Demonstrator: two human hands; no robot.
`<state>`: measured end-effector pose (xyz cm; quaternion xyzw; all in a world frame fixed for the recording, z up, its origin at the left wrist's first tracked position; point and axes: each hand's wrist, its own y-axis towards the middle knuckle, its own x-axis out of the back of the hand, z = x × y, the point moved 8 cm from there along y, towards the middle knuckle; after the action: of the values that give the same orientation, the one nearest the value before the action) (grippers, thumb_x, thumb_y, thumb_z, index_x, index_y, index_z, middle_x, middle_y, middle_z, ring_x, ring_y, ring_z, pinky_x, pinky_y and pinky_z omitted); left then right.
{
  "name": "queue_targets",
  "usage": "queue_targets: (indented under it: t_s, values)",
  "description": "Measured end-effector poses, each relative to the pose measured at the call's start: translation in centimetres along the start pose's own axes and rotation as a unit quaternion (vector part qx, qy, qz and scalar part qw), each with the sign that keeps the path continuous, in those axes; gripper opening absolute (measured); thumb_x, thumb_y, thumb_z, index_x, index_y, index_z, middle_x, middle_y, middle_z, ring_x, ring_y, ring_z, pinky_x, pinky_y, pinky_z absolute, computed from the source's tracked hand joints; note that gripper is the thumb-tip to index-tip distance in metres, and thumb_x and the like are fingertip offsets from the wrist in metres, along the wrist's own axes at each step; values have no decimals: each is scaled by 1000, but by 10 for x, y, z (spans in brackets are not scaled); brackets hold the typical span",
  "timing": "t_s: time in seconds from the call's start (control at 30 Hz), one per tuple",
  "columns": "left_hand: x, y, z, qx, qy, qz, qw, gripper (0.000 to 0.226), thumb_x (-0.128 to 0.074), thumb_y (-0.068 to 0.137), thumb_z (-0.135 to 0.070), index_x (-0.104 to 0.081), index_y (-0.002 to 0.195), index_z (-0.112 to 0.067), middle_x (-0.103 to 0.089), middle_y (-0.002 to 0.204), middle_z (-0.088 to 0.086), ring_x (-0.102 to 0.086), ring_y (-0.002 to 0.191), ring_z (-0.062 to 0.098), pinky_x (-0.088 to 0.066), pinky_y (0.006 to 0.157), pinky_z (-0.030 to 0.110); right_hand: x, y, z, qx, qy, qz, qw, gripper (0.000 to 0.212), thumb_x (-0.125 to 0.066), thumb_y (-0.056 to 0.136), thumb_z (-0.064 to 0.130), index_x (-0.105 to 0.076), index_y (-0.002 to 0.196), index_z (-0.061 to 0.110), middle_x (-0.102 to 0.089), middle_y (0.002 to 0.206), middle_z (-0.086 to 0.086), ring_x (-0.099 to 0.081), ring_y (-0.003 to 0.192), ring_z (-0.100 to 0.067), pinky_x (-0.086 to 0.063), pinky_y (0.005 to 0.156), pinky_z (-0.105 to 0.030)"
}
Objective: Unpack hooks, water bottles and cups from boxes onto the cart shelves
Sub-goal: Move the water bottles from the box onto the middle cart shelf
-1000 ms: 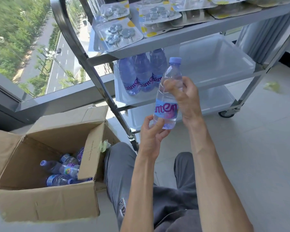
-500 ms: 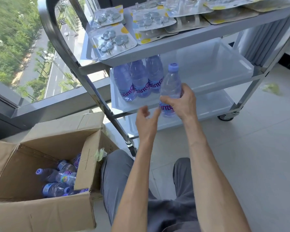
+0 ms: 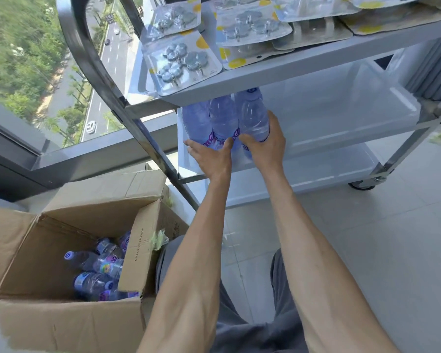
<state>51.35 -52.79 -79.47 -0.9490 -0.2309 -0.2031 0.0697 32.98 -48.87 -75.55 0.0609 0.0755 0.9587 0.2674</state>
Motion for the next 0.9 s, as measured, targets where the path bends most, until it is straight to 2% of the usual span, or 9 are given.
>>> queue_targets:
  t_s: [0.13,0.2,0.27,0.33,0.43,0.57,0.67,0.8,0.9]
  values:
    - [-9,0,4,-12,17,1,1000,117,-81,76,-46,-4,156,-7,-23,158,17,-26,146,33,-37,113,46,-5,3,-8,9,-47,-17,999,79,-83,70,19,-46,139,8,-55,128,-11,-51,121,-22,-44,98,-24]
    - [-10,2,3,-8,15,-1,1000,118,-81,77,-45,-2,156,-7,-22,157,19,-27,145,35,-37,113,46,-4,-4,-18,-8,-87,-49,995,84,-84,68,21,-43,141,11,-57,123,-10,-51,117,-24,-41,89,-21]
    - [-13,5,3,-1,18,4,1000,119,-80,77,-47,0,156,-8,-20,158,20,-28,145,36,-37,114,44,0,-11,-26,-12,-100,-88,991,69,-84,66,22,-52,127,13,-62,112,-5,-56,108,-25,-40,80,-21]
    - [-14,5,4,1,25,9,1000,120,-79,77,-49,2,156,-9,-22,157,20,-30,144,36,-36,113,43,1,-12,-28,-4,-105,-102,989,54,-82,67,21,-59,115,14,-66,107,0,-59,103,-22,-43,79,-23]
    - [-16,7,6,16,24,28,999,120,-79,78,-48,5,156,-11,-27,154,21,-34,141,37,-37,111,44,-2,-2,-28,-3,-112,-118,987,49,-79,69,19,-61,114,13,-68,108,0,-60,101,-21,-44,82,-25]
    - [-13,5,4,26,21,33,999,121,-79,78,-47,6,156,-12,-28,153,21,-37,138,37,-39,107,44,-10,6,-28,1,-122,-139,983,46,-80,69,19,-61,110,9,-68,106,-4,-60,100,-26,-38,76,-23]
    - [-12,6,6,21,18,33,999,121,-78,78,-49,6,157,-13,-27,154,19,-38,138,35,-38,108,42,-15,10,-29,-4,-127,-149,981,53,-83,67,23,-61,113,9,-67,107,-3,-59,101,-25,-37,76,-22]
    - [-11,7,5,22,26,33,999,120,-79,77,-49,3,157,-13,-31,152,17,-40,137,35,-39,108,44,-17,10,-35,-5,-118,-157,980,65,-87,65,23,-57,121,9,-64,115,-4,-56,106,-23,-37,84,-20]
    - [-11,7,5,23,29,32,999,120,-79,76,-50,2,157,-14,-31,152,16,-40,137,35,-39,108,44,-20,13,-36,-4,-123,-159,980,70,-87,65,23,-55,125,7,-62,119,-6,-55,110,-26,-39,93,-27]
